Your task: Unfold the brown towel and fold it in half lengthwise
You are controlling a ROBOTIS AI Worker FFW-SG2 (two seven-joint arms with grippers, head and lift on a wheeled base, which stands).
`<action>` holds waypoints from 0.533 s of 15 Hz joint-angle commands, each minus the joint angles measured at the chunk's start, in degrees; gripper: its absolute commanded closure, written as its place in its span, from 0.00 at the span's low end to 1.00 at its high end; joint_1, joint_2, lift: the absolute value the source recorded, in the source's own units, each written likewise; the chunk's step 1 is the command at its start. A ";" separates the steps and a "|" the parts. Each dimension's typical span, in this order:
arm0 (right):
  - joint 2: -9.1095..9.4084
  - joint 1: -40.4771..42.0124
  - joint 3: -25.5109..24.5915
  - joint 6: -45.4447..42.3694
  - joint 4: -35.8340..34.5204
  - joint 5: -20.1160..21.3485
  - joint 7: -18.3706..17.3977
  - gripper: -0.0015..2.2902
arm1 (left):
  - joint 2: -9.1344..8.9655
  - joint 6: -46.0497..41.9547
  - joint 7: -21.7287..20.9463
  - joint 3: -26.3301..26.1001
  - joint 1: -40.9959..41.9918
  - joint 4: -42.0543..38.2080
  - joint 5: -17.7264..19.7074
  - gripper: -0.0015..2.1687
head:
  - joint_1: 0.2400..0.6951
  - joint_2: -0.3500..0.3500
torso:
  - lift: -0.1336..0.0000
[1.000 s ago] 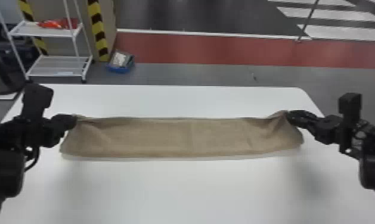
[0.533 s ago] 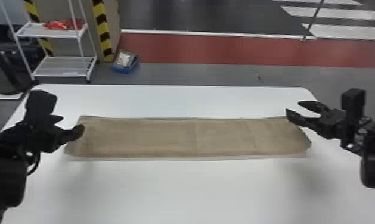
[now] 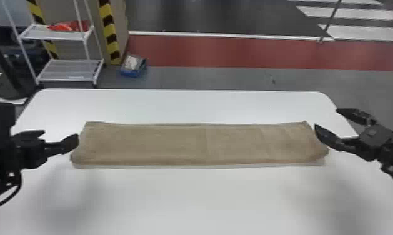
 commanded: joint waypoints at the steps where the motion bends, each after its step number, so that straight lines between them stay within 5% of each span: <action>1: 1.85 2.82 0.27 -0.24 -4.58 -1.21 2.75 0.04 | -0.14 0.45 0.43 0.41 -0.14 0.46 3.16 0.02 | 1.00 0.42 | 0.07; 4: 6.24 5.46 2.38 -0.59 -8.80 -1.21 5.04 0.05 | -0.76 -0.60 0.60 0.50 1.09 -0.59 6.14 0.02 | 1.00 0.47 | 0.07; 8: 6.77 5.55 2.91 -0.24 -7.83 -1.21 4.60 0.05 | -1.99 -2.54 1.39 0.94 5.22 -3.49 7.11 0.02 | 1.00 0.54 | 0.07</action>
